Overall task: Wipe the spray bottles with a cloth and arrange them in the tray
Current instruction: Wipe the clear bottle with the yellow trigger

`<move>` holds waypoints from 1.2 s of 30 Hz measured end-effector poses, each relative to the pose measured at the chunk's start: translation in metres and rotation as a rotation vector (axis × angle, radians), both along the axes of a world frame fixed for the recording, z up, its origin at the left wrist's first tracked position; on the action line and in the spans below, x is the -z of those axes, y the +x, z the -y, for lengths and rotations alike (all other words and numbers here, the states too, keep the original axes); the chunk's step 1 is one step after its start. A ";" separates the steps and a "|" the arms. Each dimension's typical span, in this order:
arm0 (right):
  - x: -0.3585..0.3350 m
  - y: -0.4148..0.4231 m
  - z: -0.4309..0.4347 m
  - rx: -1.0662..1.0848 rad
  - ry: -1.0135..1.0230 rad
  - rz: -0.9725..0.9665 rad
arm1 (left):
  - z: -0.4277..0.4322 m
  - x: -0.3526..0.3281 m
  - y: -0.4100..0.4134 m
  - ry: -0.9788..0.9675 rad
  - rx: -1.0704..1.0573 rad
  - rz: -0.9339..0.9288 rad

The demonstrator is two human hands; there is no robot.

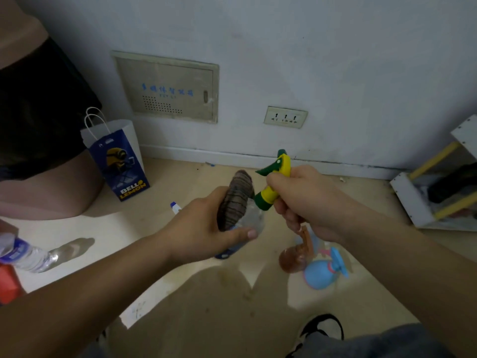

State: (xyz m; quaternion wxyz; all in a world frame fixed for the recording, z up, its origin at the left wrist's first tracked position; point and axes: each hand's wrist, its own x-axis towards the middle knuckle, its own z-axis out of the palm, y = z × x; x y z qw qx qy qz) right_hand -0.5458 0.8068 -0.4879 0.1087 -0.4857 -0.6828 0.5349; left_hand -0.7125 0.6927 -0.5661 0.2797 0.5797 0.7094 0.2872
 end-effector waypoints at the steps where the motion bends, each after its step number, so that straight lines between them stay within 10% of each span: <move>1: 0.001 0.000 0.002 0.014 0.002 -0.010 | 0.001 0.002 0.004 0.022 -0.006 -0.073; 14: 0.009 -0.004 0.008 0.048 0.003 -0.067 | 0.002 -0.004 -0.004 0.079 0.164 -0.218; 25: 0.011 -0.026 0.030 0.242 -0.239 -0.188 | -0.008 0.013 0.015 0.469 -0.221 -0.195; 36: 0.009 -0.022 0.027 0.229 -0.258 -0.183 | -0.004 0.033 -0.015 0.224 0.032 0.091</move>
